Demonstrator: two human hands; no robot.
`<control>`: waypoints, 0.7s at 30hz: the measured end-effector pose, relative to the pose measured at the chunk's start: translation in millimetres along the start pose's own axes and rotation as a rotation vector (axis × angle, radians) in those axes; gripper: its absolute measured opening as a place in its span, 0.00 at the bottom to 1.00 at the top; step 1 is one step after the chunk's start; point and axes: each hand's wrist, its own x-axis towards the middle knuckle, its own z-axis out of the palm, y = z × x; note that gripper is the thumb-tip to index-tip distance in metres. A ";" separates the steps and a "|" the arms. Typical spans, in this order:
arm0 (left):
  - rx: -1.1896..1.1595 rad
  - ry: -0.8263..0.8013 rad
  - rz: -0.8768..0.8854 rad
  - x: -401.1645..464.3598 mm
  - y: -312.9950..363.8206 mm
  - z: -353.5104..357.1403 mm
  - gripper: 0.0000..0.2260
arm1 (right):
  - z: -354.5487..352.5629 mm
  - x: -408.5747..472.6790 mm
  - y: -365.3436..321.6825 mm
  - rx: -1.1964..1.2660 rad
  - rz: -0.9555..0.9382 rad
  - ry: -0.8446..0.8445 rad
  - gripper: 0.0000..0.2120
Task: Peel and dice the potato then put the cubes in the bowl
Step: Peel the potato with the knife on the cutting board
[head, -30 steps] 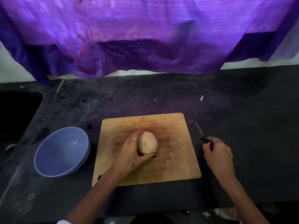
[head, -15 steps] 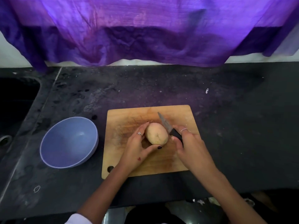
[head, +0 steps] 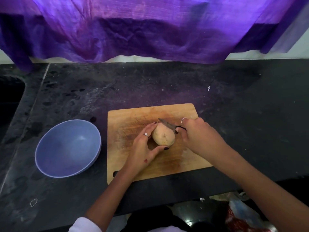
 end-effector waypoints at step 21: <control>-0.030 0.026 0.009 2.4 -0.6 -0.2 0.35 | -21.2 52.0 -13.9 -0.121 -0.122 -0.258 0.05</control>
